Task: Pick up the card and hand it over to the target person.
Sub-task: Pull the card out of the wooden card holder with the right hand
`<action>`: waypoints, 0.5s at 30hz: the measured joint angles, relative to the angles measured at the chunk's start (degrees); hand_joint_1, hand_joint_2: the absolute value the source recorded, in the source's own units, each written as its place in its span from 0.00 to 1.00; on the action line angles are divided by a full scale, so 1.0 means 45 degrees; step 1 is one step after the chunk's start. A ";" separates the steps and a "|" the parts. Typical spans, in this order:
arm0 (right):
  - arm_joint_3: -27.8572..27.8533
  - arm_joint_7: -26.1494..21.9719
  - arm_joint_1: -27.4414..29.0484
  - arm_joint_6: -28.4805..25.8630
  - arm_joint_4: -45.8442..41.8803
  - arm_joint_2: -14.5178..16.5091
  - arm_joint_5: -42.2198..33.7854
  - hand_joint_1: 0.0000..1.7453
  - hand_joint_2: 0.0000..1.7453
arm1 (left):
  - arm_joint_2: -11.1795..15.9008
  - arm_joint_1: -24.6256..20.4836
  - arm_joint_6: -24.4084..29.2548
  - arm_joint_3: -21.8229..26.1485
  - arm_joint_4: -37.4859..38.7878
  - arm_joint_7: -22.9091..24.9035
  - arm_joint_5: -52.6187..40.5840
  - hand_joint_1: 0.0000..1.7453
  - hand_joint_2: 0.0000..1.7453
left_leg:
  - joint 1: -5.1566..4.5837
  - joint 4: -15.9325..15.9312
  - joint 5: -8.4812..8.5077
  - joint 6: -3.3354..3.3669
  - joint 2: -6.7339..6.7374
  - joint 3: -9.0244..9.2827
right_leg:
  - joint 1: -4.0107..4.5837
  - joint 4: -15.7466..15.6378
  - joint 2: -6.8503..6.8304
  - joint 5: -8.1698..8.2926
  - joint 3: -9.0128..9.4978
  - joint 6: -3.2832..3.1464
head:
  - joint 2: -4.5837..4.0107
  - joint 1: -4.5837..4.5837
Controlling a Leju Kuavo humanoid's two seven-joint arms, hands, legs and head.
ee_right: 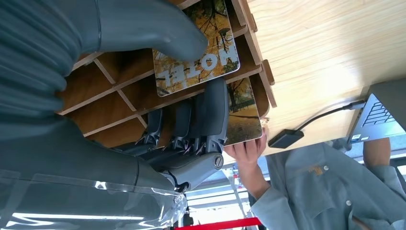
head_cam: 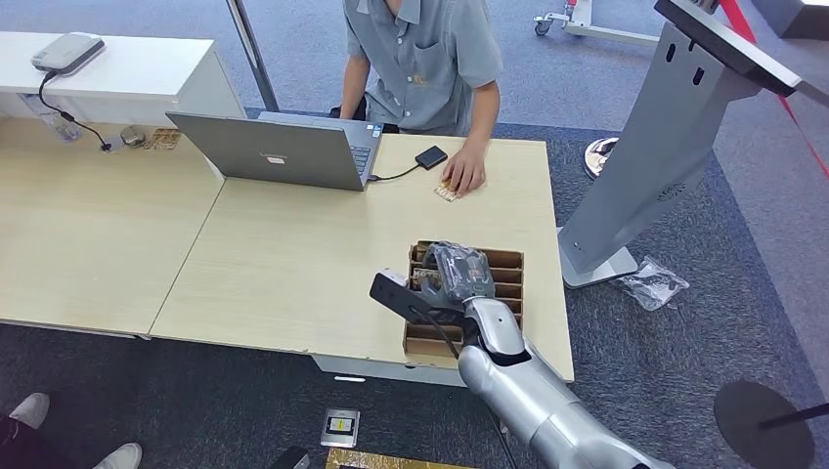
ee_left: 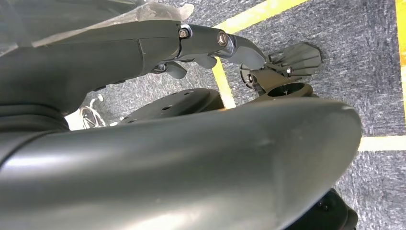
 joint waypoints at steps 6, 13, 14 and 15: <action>-0.0042 0.0081 -0.0008 -0.0025 -0.0026 -0.0010 0.0050 0.61 1.00 | 0.0039 -0.0006 -0.0043 -0.0029 0.0002 -0.0066 -0.0015 0.00 0.00 | 0.0000 0.0001 0.0003 0.0001 0.0001 -0.0003 | 0.0000 0.0000 0.0003 0.0004 -0.0003 0.0000 | 0.0000 0.0000; -0.0155 0.0112 0.0083 -0.0149 -0.0217 -0.0098 0.0090 0.70 1.00 | 0.0082 -0.0015 -0.0136 -0.0118 0.0007 -0.0099 -0.0075 0.00 0.00 | 0.0001 0.0000 0.0002 0.0001 0.0001 -0.0002 | 0.0001 -0.0002 0.0004 0.0004 -0.0002 0.0000 | 0.0000 0.0000; -0.0167 0.0077 0.0101 -0.0196 -0.0264 -0.0108 0.0112 0.71 1.00 | 0.0081 -0.0016 -0.0155 -0.0134 0.0006 -0.0104 -0.0083 0.00 0.00 | 0.0001 0.0000 0.0002 0.0001 0.0001 -0.0001 | 0.0001 -0.0002 0.0003 0.0003 -0.0001 0.0000 | 0.0000 0.0000; -0.0175 0.0044 0.0117 -0.0235 -0.0304 -0.0114 0.0132 0.72 1.00 | 0.0080 -0.0018 -0.0167 -0.0145 0.0008 -0.0106 -0.0089 0.00 0.00 | 0.0001 0.0000 0.0003 0.0001 -0.0001 -0.0002 | 0.0002 -0.0003 0.0002 0.0004 -0.0001 0.0000 | 0.0000 0.0000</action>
